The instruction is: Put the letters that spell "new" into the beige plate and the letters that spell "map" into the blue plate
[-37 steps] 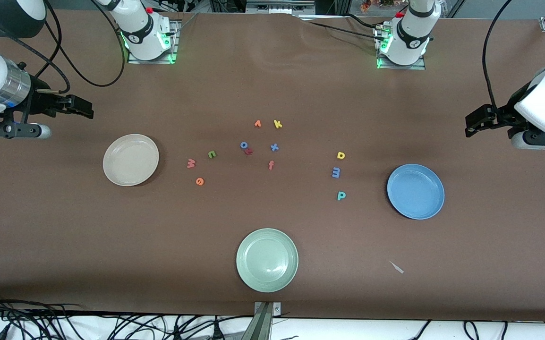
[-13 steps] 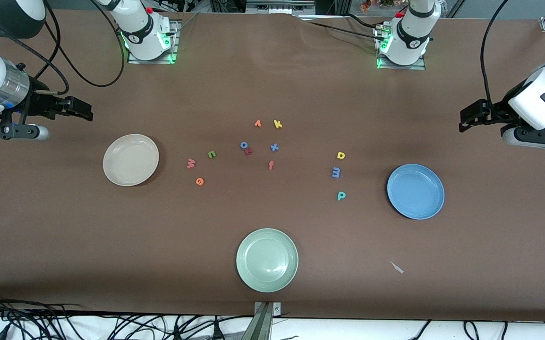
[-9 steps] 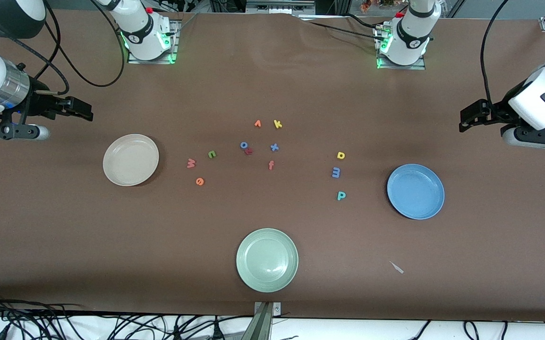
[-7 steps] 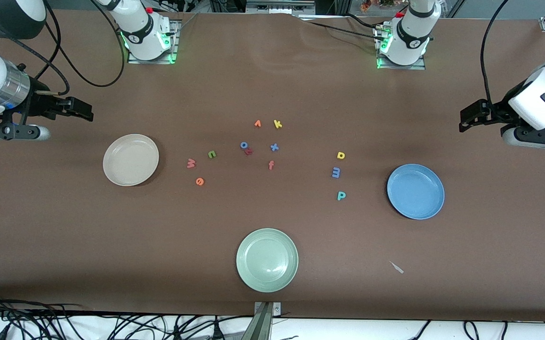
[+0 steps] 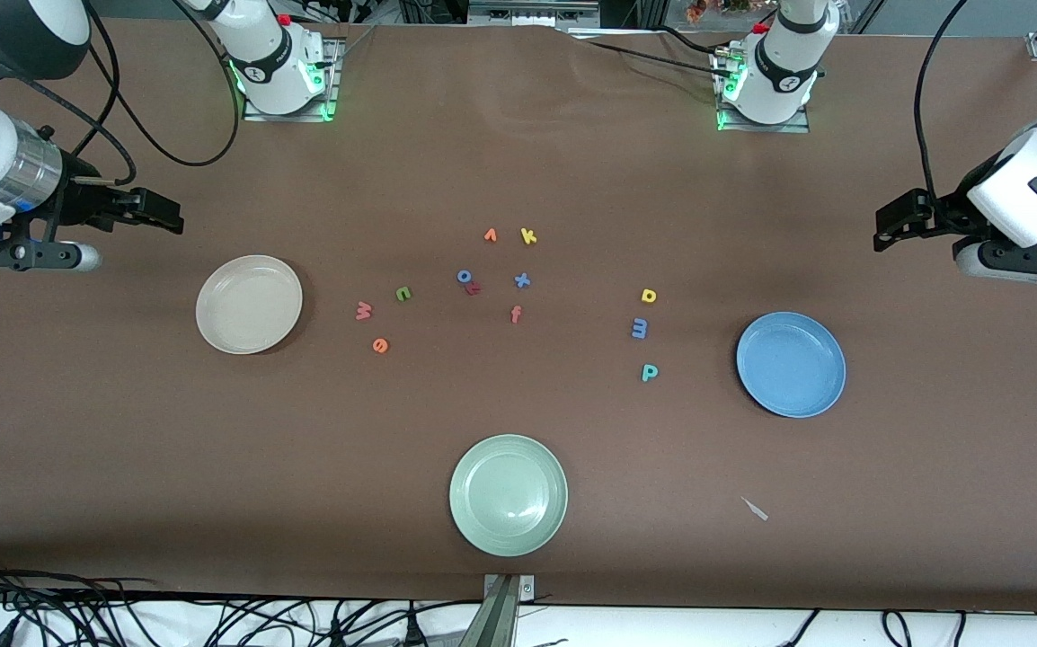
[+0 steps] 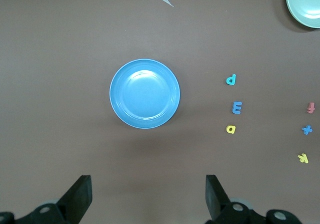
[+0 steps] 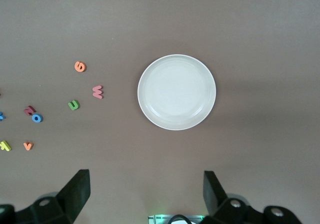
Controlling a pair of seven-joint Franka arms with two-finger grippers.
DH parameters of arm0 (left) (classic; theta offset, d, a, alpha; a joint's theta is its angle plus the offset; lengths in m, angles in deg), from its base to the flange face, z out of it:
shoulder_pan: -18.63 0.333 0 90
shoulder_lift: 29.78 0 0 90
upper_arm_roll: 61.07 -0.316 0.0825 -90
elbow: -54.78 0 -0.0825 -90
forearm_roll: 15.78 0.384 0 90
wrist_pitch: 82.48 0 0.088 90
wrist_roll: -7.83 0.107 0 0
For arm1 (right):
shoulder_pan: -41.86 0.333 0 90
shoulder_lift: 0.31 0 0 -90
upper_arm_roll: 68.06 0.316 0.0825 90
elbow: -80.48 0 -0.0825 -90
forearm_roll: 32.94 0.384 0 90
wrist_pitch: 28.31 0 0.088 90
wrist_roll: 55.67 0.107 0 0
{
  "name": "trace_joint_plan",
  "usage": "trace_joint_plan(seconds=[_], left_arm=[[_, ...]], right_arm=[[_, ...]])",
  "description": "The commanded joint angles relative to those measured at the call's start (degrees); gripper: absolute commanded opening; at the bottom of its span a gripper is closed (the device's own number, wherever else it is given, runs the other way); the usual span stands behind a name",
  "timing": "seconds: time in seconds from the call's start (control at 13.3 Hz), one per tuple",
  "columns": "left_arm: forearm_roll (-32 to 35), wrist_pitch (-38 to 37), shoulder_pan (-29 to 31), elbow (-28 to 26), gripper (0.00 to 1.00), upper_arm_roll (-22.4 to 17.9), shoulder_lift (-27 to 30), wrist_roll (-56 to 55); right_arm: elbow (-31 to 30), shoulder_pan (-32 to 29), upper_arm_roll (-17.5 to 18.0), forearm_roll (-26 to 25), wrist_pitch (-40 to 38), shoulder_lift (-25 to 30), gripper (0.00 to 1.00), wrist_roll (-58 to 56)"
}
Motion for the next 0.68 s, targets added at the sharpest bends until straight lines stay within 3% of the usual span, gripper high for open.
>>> trace_joint_plan(seconds=[0.0,0.6], left_arm=[[-0.7,-1.0,0.3,1.8,1.00,0.1,-0.7,1.1],[-0.7,-1.0,0.3,1.8,1.00,0.1,-0.7,1.1]], right_arm=[[0.8,1.8,0.3,0.2,0.4,-0.6,1.00,0.4],[0.4,7.6,0.3,0.4,2.8,-1.8,1.00,0.5]])
